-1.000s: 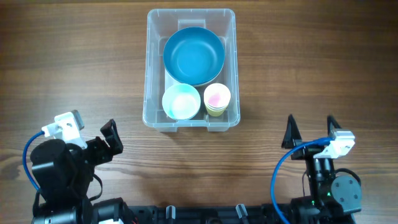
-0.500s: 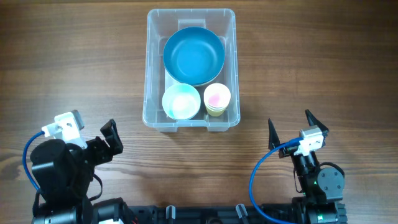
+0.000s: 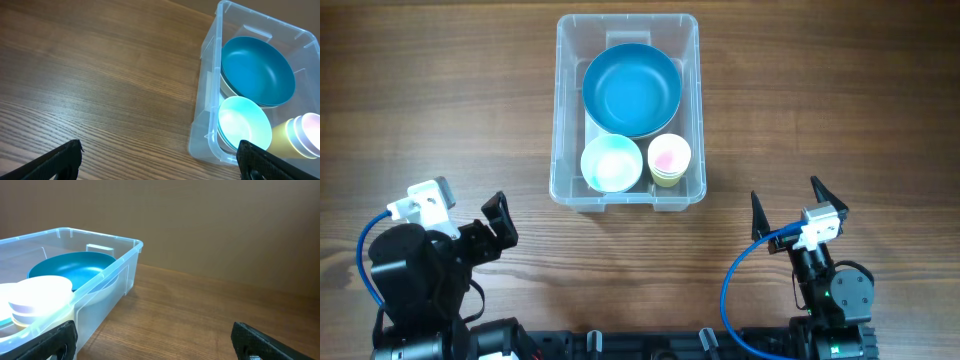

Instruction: Pack container

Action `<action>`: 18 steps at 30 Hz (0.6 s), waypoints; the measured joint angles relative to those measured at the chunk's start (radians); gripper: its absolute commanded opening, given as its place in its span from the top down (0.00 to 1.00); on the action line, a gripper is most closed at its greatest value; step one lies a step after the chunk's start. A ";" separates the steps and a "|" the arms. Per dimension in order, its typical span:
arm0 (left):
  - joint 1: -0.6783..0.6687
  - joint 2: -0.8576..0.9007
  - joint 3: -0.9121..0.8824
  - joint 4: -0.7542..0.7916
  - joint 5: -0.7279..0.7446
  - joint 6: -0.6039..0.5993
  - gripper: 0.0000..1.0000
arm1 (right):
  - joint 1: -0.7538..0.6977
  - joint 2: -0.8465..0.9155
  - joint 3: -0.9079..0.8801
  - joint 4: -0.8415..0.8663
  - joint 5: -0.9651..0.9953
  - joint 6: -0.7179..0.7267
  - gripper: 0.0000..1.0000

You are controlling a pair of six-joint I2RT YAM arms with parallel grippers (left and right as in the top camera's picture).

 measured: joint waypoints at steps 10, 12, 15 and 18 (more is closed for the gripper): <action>-0.150 -0.315 -0.268 0.119 -0.016 0.023 0.00 | 0.000 0.000 0.000 0.000 0.000 -0.003 0.00; -0.151 -0.409 -0.428 0.332 -0.012 0.023 0.00 | 0.000 0.000 0.000 0.000 -0.001 -0.003 0.00; -0.162 -0.469 -0.622 0.690 -0.011 0.025 0.00 | 0.000 0.000 0.000 -0.002 -0.003 -0.003 0.00; -0.187 -0.496 -0.755 0.890 -0.012 0.077 0.00 | 0.000 0.000 0.000 -0.001 -0.003 -0.003 0.00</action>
